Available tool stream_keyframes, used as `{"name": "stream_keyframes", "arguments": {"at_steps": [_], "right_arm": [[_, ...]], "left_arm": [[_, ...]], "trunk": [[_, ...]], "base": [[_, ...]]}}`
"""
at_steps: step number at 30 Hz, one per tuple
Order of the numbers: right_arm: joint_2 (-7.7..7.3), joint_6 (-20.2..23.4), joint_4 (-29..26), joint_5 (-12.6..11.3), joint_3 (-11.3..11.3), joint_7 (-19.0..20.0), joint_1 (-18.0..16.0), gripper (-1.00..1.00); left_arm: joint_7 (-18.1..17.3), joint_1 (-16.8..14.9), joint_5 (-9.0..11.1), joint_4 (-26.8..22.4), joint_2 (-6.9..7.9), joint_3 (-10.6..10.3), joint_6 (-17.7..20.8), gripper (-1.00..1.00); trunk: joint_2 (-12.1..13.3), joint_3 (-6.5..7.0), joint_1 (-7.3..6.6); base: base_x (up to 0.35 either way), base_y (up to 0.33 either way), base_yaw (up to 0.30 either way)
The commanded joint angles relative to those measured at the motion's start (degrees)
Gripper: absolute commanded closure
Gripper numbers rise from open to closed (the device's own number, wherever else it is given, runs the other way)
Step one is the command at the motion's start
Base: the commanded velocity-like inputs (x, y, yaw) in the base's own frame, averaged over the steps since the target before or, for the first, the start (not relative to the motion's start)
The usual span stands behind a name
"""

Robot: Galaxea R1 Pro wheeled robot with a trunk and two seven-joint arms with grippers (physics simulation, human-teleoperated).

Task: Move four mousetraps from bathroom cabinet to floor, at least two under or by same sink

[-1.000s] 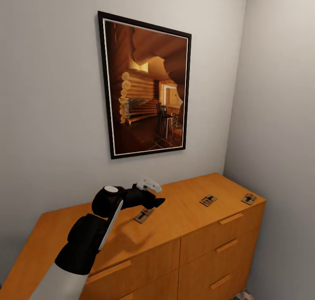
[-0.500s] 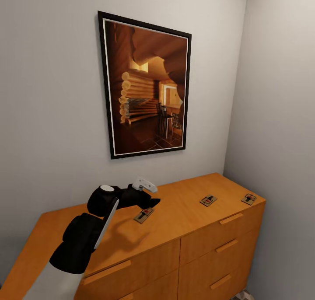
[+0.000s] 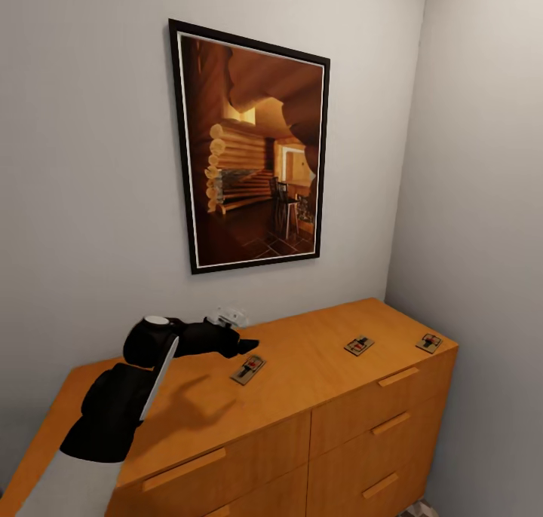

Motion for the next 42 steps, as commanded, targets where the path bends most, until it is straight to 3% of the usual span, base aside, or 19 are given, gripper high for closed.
{"name": "stream_keyframes", "arguments": {"at_steps": [1, 16, 42], "right_arm": [[0.01, -0.16, 0.06, 0.22, 0.22, -0.21, -0.04, 1.0], [-0.06, -0.15, 0.02, 0.29, 0.22, -0.21, -0.04, 1.0], [0.04, -0.19, 0.03, 0.21, 0.22, -0.21, -0.04, 1.0]], "left_arm": [[-0.64, -0.06, -0.57, -0.04, 0.3, 0.16, 0.13, -1.0], [-0.86, -0.06, -0.53, 0.06, 1.96, 0.42, 0.09, -1.0], [-0.86, -0.05, -1.06, 0.79, 2.1, -0.02, -0.09, -1.0]], "trunk": [[-0.04, -0.07, 0.0], [-0.04, -0.07, 0.0], [-0.04, -0.07, 0.0]], "base": [[0.0, 0.0, 0.0], [0.0, 0.0, 0.0], [0.0, 0.0, 0.0]]}}
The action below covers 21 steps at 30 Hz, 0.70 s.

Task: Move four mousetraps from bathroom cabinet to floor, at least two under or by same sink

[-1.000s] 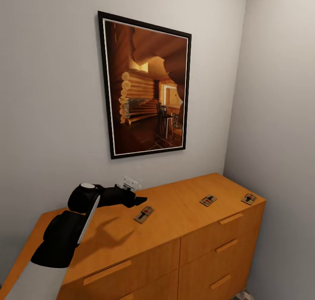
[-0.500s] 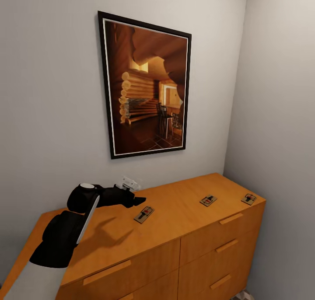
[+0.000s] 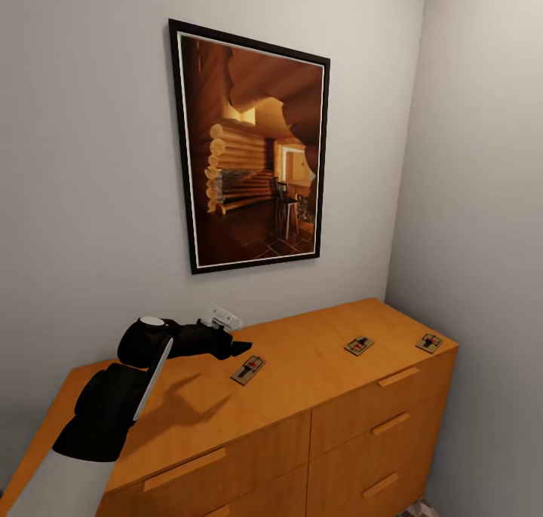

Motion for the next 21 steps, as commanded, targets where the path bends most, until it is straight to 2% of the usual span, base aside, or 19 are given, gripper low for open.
{"name": "stream_keyframes", "arguments": {"at_steps": [1, 8, 21], "right_arm": [[0.01, -0.17, 0.06, 0.2, 0.21, -0.2, -0.04, 1.0], [0.04, -0.16, 0.07, 0.19, 0.24, -0.2, -0.04, 1.0], [0.07, -0.18, 0.08, 0.19, 0.25, -0.2, -0.04, 1.0]], "left_arm": [[-0.51, -0.06, -0.73, -0.04, 0.03, -0.06, 0.11, -1.0], [-0.51, -0.05, -1.66, 0.0, 0.07, -1.01, 0.16, -1.0], [-0.51, -0.03, -1.96, 0.01, 0.11, -1.83, 0.11, -1.0]], "trunk": [[-0.04, -0.07, 0.0], [-0.04, -0.07, 0.0], [-0.04, -0.56, 0.0]], "base": [[0.0, 0.0, 0.0], [0.0, 0.0, 0.0], [0.0, 0.0, 0.0]]}}
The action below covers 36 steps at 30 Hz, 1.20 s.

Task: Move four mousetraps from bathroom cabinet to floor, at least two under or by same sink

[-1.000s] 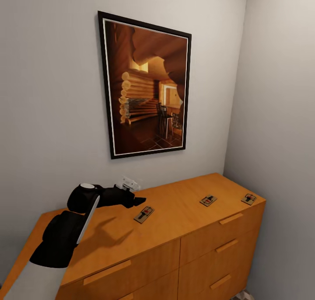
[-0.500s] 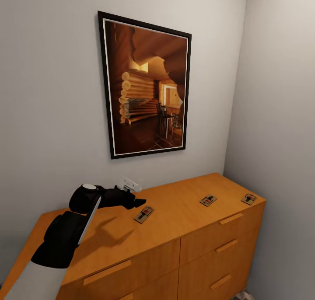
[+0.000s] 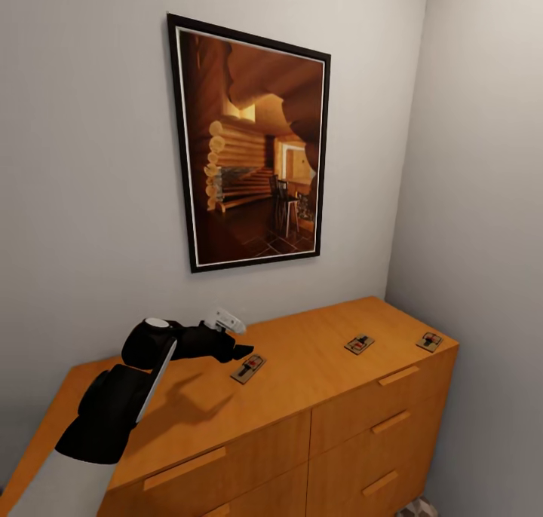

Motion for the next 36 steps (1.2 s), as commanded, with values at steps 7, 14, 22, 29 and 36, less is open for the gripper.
{"name": "stream_keyframes", "arguments": {"at_steps": [7, 14, 22, 29, 36], "right_arm": [[0.08, -0.18, 0.05, 0.2, 0.26, -0.2, -0.04, 1.0], [0.07, -0.18, 0.06, 0.2, 0.26, -0.2, -0.04, 1.0], [0.07, -0.18, 0.07, 0.2, 0.25, -0.2, -0.04, 1.0], [0.07, -0.17, 0.07, 0.2, 0.24, -0.2, -0.04, 1.0], [0.07, -0.18, 0.07, 0.2, 0.26, -0.2, -0.04, 1.0]], "left_arm": [[-0.51, -0.08, -0.65, 0.15, 0.03, -1.62, 0.1, -1.0], [-0.51, -0.05, -0.66, 0.44, 0.03, -1.89, 0.1, -1.0], [-0.51, -0.06, -0.62, 0.43, 0.08, -1.89, 0.1, -1.0], [-0.51, -0.04, -0.57, 0.36, 0.42, -1.66, 0.1, -1.0], [-0.51, -0.06, -0.57, 0.38, 0.46, -1.46, 0.1, -1.0]], "trunk": [[-0.04, -0.49, 0.0], [-0.04, -0.91, 0.0], [-0.04, -1.36, 0.0], [-0.04, -1.73, 0.0], [-0.04, -2.08, 0.0]], "base": [[0.0, 0.0, 0.0], [0.0, 0.0, 0.0], [0.0, 0.0, 0.0], [0.0, 0.0, 0.0], [0.0, 0.0, 0.0]]}}
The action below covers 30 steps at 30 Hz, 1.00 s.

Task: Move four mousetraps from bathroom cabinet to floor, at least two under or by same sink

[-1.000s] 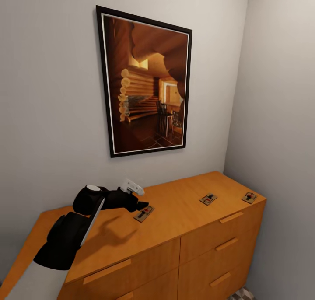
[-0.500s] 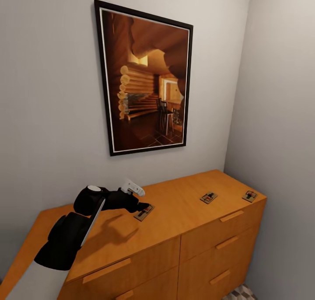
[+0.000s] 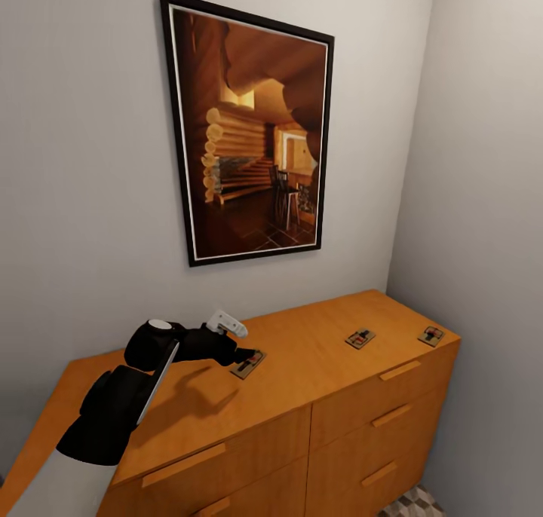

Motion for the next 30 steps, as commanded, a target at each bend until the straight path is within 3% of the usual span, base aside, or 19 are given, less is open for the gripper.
{"name": "stream_keyframes", "arguments": {"at_steps": [1, 9, 23, 30], "right_arm": [[0.0, -0.16, 0.05, 0.19, 0.23, -0.2, -0.04, 1.0], [0.0, -0.15, 0.05, 0.19, 0.23, -0.2, -0.04, 1.0], [0.08, -0.16, 0.05, 0.27, 0.23, -0.12, -0.04, 1.0], [0.01, -0.16, 0.05, 0.28, 0.23, -0.12, -0.04, 1.0]], "left_arm": [[-0.51, -0.06, -0.6, -0.02, 0.03, 0.04, 0.11, -1.0], [-0.45, -0.07, -0.6, 0.32, -0.03, 0.52, 0.11, -1.0], [-0.06, -0.07, -0.67, 0.56, -1.44, 6.02, 0.01, -1.0], [0.05, -0.08, -1.56, 0.54, -1.77, 7.05, -0.06, -1.0]], "trunk": [[-0.04, -0.12, 0.0], [-0.04, -0.4, 0.0], [-0.04, -0.43, 0.0], [-0.04, -0.43, 0.0]], "base": [[0.0, 0.0, 0.0], [0.0, 0.0, 0.0], [0.0, 0.0, 0.0], [0.0, 0.0, 0.0]]}}
